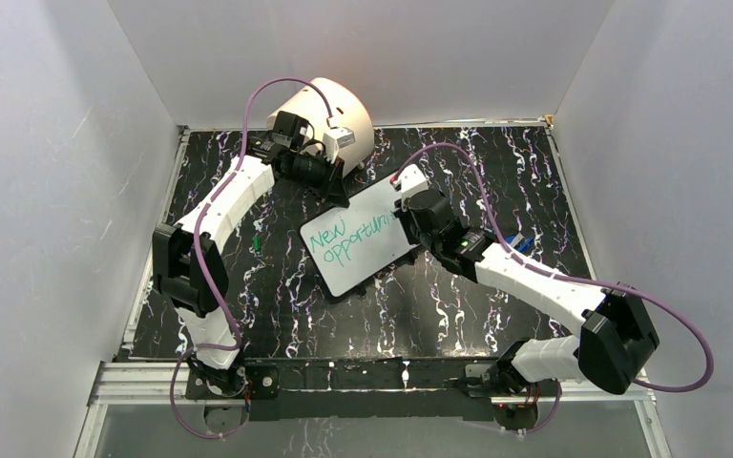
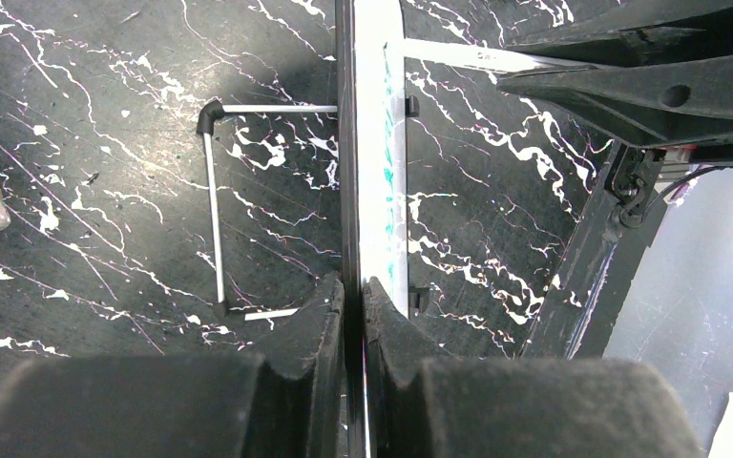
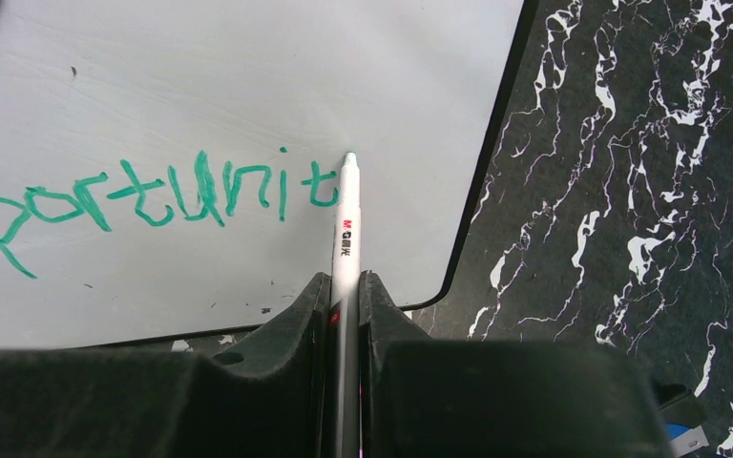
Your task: Write a sentence on the whiteboard
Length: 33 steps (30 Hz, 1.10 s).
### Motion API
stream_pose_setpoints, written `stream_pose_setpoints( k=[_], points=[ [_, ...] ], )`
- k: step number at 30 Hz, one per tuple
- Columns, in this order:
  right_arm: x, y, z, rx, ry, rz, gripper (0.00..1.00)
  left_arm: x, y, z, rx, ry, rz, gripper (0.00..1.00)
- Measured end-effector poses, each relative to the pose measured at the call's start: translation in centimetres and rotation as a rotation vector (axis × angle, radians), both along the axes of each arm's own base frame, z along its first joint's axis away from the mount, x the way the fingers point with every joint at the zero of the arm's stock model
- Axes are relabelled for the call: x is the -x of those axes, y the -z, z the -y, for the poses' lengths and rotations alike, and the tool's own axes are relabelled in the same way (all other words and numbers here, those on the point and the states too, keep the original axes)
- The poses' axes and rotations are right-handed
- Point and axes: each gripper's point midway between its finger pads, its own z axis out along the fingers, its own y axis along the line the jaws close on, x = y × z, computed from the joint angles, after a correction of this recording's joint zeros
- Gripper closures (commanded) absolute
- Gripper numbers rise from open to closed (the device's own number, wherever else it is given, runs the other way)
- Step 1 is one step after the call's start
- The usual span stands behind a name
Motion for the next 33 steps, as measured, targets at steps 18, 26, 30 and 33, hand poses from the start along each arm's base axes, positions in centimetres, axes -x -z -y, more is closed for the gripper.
stream_pose_setpoints(
  k=[18, 26, 30, 33],
  points=[
    [-0.2, 0.6, 0.1, 0.01, 0.004, -0.012, 1.0, -0.1, 0.1, 0.0, -0.003, -0.002, 0.001, 1.0],
    [0.5, 0.9, 0.9, 0.013, 0.006, -0.017, 1.0, -0.1, 0.1, 0.0, -0.004, -0.003, 0.001, 1.0],
    [0.6, 0.8, 1.0, 0.009, 0.008, -0.016, 1.0, -0.1, 0.1, 0.0, -0.005, -0.003, 0.001, 1.0],
    [0.7, 1.1, 1.0, 0.011, 0.008, -0.02, 1.0, -0.1, 0.1, 0.0, -0.005, -0.003, 0.001, 1.0]
  ],
)
